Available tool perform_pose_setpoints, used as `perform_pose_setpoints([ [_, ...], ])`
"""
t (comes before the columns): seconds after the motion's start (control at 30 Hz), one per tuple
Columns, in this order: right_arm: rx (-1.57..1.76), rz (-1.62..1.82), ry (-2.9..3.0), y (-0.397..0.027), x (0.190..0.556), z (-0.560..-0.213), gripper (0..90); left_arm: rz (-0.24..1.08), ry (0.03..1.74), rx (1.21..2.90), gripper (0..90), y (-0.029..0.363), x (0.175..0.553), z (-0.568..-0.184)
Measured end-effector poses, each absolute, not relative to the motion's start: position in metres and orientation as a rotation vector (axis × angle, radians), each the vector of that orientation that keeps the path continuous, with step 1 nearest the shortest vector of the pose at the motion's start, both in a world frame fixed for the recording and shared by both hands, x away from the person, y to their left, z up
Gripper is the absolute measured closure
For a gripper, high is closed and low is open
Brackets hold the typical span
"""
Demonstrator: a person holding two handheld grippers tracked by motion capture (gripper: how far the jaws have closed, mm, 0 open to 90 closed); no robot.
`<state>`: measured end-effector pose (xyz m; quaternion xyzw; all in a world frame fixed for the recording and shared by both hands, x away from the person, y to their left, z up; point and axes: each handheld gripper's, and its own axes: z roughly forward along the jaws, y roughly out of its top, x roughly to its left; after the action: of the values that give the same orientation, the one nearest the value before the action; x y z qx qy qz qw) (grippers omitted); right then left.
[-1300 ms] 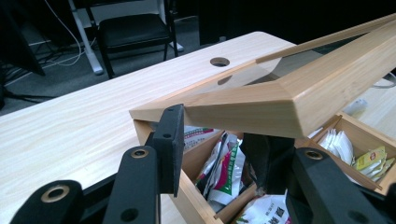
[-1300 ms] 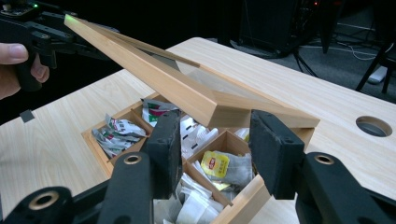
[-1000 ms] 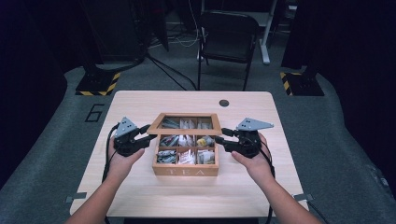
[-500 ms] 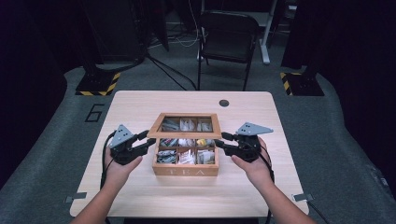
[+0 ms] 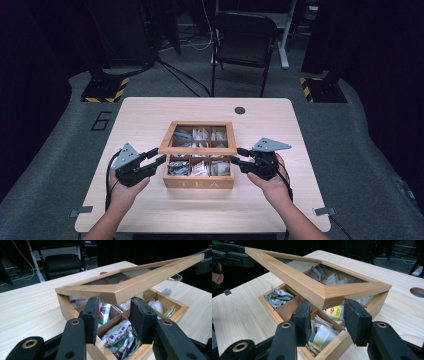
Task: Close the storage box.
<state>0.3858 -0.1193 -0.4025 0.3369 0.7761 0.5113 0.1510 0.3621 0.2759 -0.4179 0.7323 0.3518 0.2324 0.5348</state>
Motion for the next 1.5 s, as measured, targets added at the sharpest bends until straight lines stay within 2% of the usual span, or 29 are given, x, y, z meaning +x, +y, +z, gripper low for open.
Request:
perform_pose_setpoints([
  [0.63, 0.954, 1.430, 2.235, -0.117, 0.373, -0.431, 56.5, 0.555, 0.836, 1.746, 58.5, 0.275, 0.347, -0.438],
  [1.5, 0.989, 1.365, 2.326, -0.115, 0.369, -0.451, 56.8, 0.507, 0.877, 1.786, 59.3, 0.275, 0.340, -0.463],
])
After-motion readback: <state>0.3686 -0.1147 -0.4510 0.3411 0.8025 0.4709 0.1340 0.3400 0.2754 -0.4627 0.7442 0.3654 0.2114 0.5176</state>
